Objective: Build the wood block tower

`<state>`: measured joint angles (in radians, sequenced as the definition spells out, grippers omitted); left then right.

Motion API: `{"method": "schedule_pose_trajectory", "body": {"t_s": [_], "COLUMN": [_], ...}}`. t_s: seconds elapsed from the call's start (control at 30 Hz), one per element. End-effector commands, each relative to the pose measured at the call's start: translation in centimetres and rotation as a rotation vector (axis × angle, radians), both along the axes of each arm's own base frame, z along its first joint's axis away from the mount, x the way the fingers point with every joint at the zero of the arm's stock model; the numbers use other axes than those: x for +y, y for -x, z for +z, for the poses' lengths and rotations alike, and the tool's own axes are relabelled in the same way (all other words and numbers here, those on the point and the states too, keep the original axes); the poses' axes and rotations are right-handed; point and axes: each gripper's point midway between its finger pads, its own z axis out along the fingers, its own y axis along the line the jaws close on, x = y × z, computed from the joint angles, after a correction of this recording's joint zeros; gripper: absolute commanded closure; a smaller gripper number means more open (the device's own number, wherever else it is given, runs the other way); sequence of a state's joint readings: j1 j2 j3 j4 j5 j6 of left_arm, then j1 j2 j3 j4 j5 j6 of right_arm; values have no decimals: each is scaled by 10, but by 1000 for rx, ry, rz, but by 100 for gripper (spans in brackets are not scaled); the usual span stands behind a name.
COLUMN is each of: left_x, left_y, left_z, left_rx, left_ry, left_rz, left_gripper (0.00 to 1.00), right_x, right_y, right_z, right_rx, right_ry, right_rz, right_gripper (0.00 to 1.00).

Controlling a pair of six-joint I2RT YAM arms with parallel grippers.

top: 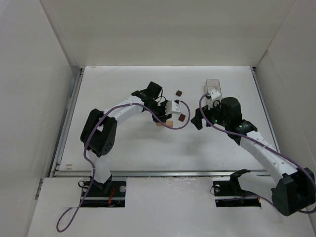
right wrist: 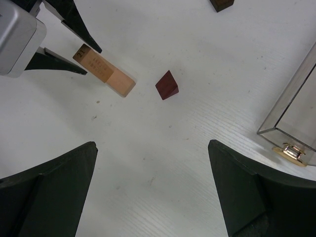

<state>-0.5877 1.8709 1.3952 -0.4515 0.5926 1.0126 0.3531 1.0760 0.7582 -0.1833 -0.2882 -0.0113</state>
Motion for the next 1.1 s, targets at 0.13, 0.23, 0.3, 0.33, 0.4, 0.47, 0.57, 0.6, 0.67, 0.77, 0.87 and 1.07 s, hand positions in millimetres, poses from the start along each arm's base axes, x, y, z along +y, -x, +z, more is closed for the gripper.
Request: {"method": "schedule_pose_trajectory", "body": {"t_s": [0.13,0.23,0.3,0.33,0.4,0.47,0.57,0.6,0.67,0.77,0.87,1.07], "left_x": [-1,-2,-2,-2,-2,-2,-2,-2,-2,-3,-3,-2], "left_y": [3,1,1,1,1,1,1,1,1,-2,-2,-1], "left_z": [0,1,1,1,1,1,1,1,1,3,3,10], "left_rx": [-2,-10,-10,-10,-10,-10,-4,-4,-4,-16,-16,-30], "left_ry": [6,11,11,11,11,11,12,12,12,10,10,15], "left_rz": [-14,-14,-14,-14,-14,-14,-7,-7,-7,-3,-3,-9], "left_gripper": [64,64,64,64,63,62,58,58,54,53,53,46], "right_x": [2,2,3,3,3,3,3,3,3,3,3,3], "right_y": [-8,-8,-9,-9,-9,-9,-9,-9,-9,-9,-9,-9], "right_z": [21,21,18,18,18,18,18,18,18,18,18,21], "right_rx": [-56,-56,-47,-47,-47,-47,-47,-47,-47,-47,-47,-47], "right_ry": [-16,-16,-13,-13,-13,-13,-13,-13,-13,-13,-13,-13], "right_rz": [10,10,10,10,10,10,10,10,10,10,10,10], "right_gripper": [0,0,0,0,0,0,0,0,0,0,0,0]}}
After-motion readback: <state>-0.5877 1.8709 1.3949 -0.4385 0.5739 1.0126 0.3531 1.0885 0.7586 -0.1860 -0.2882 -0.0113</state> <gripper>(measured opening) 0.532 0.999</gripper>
